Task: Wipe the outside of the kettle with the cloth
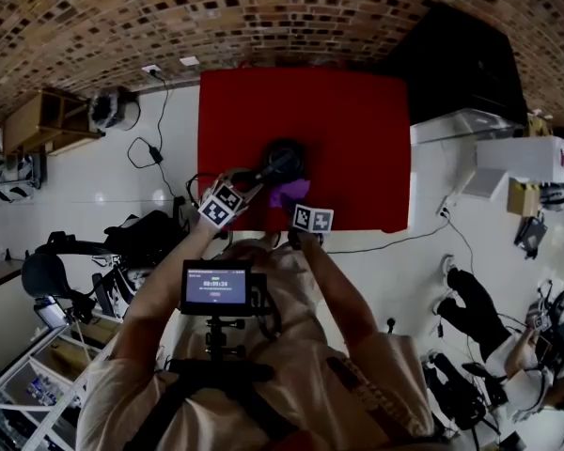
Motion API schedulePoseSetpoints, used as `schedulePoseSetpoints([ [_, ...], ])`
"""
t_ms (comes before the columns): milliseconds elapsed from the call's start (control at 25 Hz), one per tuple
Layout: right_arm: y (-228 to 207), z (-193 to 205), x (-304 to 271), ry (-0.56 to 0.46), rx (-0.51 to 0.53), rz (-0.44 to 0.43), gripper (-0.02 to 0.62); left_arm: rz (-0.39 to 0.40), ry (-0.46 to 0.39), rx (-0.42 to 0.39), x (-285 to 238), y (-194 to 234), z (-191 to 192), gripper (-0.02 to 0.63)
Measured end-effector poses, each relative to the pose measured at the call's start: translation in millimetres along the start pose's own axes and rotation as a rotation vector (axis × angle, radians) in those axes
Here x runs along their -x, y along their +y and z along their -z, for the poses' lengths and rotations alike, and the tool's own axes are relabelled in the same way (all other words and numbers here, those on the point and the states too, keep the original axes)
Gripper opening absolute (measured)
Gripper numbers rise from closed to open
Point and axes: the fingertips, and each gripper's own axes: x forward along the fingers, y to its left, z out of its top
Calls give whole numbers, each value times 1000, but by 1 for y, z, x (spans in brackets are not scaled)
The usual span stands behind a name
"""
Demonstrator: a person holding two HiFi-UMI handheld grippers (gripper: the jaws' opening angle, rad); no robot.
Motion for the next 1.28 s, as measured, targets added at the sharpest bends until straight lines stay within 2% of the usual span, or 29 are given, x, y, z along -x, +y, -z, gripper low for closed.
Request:
schedulePoseSetpoints([
  [80, 27, -5, 35, -69, -20, -62, 78, 2, -1, 0, 0, -1, 0, 110],
  [160, 57, -16, 70, -151, 11, -111, 78, 3, -5, 4, 0, -2, 0, 110],
  [280, 103, -35, 96, -250, 120, -163, 78, 1, -14, 9, 1, -1, 0, 111],
  [360, 118, -41, 86, -258, 195, -159, 78, -3, -16, 12, 2, 0, 0, 112],
  [440, 113, -41, 58, -227, 218, -120, 78, -3, -12, 12, 1, 0, 0, 112],
  [560, 99, -45, 19, -177, 177, -63, 78, -4, -1, 4, 1, -1, 0, 110],
  [800, 78, -30, -28, -102, 173, -26, 80, -14, 3, -1, 1, -1, -1, 110],
  [1000, 24, -4, -65, 4, 91, 60, 78, -16, 8, -7, 1, 0, 0, 110],
  [1120, -10, 4, -69, 39, 43, 120, 78, -10, 10, -14, -1, -1, 1, 110],
  [1280, -22, 3, -58, 39, 37, 145, 78, -12, 4, -20, 0, 0, 0, 110],
])
